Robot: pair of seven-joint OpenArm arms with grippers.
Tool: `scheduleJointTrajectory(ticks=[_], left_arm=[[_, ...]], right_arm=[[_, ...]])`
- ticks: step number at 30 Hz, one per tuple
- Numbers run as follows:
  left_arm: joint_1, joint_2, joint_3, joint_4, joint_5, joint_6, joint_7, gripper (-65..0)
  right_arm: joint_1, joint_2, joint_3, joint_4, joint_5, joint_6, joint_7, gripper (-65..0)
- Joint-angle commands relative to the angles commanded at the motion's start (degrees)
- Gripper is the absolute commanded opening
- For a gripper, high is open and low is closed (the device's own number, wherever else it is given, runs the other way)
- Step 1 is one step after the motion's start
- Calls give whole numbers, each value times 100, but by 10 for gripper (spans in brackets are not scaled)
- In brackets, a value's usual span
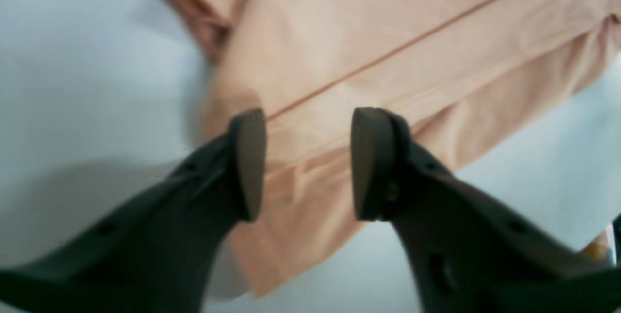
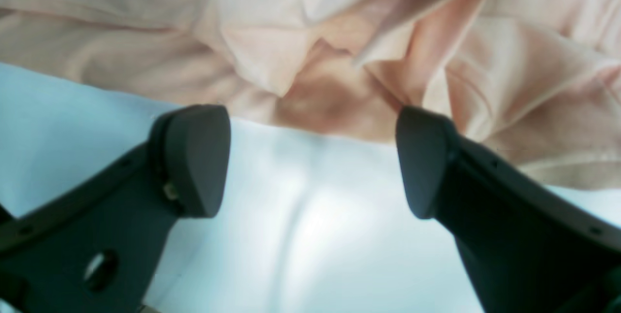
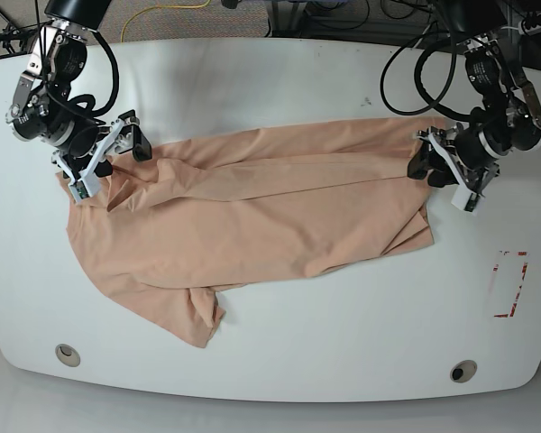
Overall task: Fold the T-shirt properly
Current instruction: 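Grasp the shirt's collar-side edge with both grippers at its two ends, then pull the held edge taut between both grippers, straightening the shirt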
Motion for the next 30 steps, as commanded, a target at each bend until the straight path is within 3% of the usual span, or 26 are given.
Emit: scheduleJointTrajectory(ticks=[3, 8, 11, 14, 19, 30], left_arm=[[0, 167, 237, 0, 325, 0, -70, -518], [53, 466, 589, -9, 1231, -9, -571, -594], [149, 554, 721, -9, 1609, -22, -615, -604], [185, 527, 730, -53, 1644, -22, -615, -604], [185, 448, 730, -448, 1653, -22, -615, -604], [185, 114, 730, -809, 1653, -22, -633, -603]], right_arm=[[149, 9, -281, -158, -149, 0, 18, -155], [325, 0, -360, -448, -360, 0, 123, -166], [343, 9, -369, -571, -369, 0, 255, -244], [484, 35, -369, -677, -387, 0, 343, -330], [747, 193, -369, -1143, -440, 0, 352, -407], [1785, 378, -378, -1987, -466, 0, 387, -409]])
